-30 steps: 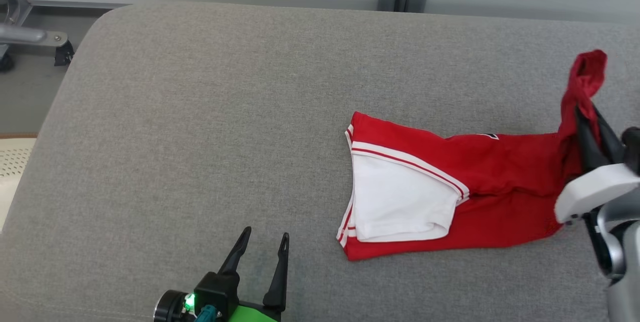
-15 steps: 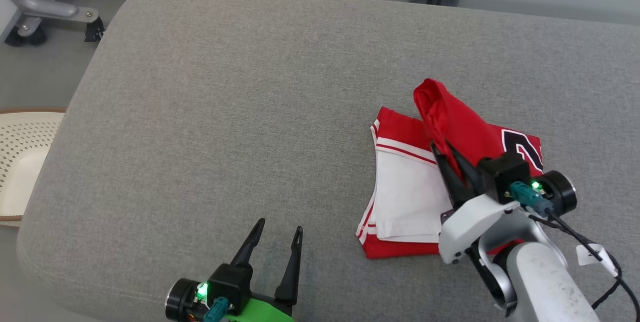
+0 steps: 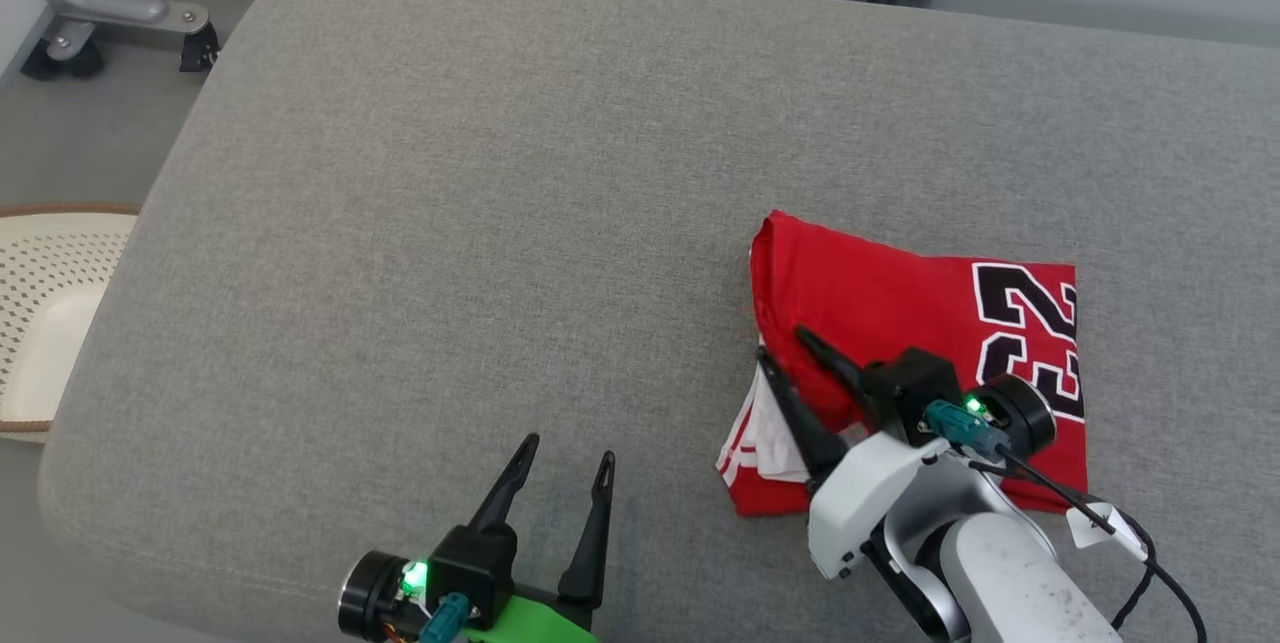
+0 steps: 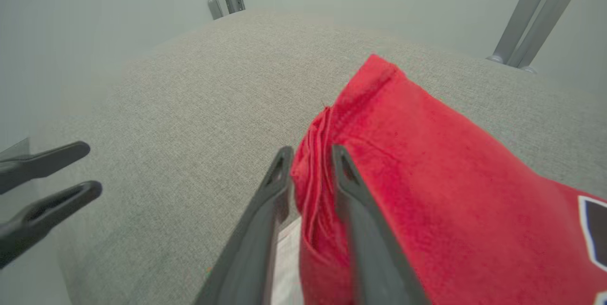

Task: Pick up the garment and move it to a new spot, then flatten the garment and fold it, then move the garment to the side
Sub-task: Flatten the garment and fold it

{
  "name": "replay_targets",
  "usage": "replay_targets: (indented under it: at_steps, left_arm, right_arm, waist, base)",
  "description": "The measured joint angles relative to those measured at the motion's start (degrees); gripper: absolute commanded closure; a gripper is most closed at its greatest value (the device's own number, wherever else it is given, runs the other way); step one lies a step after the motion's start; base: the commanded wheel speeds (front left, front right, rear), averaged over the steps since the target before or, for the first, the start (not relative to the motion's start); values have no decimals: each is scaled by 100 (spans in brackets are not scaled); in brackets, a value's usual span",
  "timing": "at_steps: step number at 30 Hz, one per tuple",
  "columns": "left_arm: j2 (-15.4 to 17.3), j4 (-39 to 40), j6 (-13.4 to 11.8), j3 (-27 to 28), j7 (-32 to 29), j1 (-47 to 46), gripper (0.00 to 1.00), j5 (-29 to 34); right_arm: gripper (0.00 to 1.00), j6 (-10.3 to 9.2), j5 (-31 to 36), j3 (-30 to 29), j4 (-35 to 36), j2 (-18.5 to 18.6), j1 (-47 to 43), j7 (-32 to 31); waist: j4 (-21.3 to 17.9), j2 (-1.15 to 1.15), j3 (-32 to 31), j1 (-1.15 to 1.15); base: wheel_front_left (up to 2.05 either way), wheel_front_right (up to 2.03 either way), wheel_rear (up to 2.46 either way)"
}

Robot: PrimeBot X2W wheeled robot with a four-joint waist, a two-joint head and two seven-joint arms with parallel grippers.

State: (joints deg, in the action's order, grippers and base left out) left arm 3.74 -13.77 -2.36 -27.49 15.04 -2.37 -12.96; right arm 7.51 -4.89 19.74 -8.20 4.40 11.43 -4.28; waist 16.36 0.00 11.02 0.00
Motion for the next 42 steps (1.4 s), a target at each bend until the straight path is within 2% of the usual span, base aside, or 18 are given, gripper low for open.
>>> replay_targets:
  at_steps: [4,8,16,22,25,32,42]
  left_arm:
    - [-11,-20,-20,76,0,15,0,0]
    - [-7,-57,-36,160,0,173,0,-4]
    - [42,155,-156,453,0,372,0,-1]
    - [49,318,-190,646,0,693,0,2]
    - [47,435,-202,719,0,800,0,70]
    - [14,954,-345,1083,2,1301,0,308]
    - [-51,1510,-109,1461,9,1921,0,493]
  right_arm:
    - [0,0,-285,233,158,8,50,147]
    - [0,1,-426,268,382,269,19,502]
    - [0,-2,-567,-441,236,673,-624,1406]
    - [0,-2,-662,-806,-26,692,-1025,1858]
    - [0,-2,-662,-845,-27,765,-1201,1909]
    - [0,-2,-671,-1043,577,750,-1811,1934]
    - [0,-2,-687,-1303,784,708,-2358,1934]
  waist:
    - [-128,0,-42,0]
    - [-321,0,-178,0]
    - [-861,0,-617,0]
    - [-1267,0,-974,0]
    - [-1418,0,-1154,0]
    - [-1630,0,-1573,0]
    - [-1682,0,-1948,0]
  base:
    - [0,0,0]
    - [0,0,0]
    - [0,0,0]
    - [0,0,0]
    - [0,0,0]
    - [0,0,0]
    - [0,0,0]
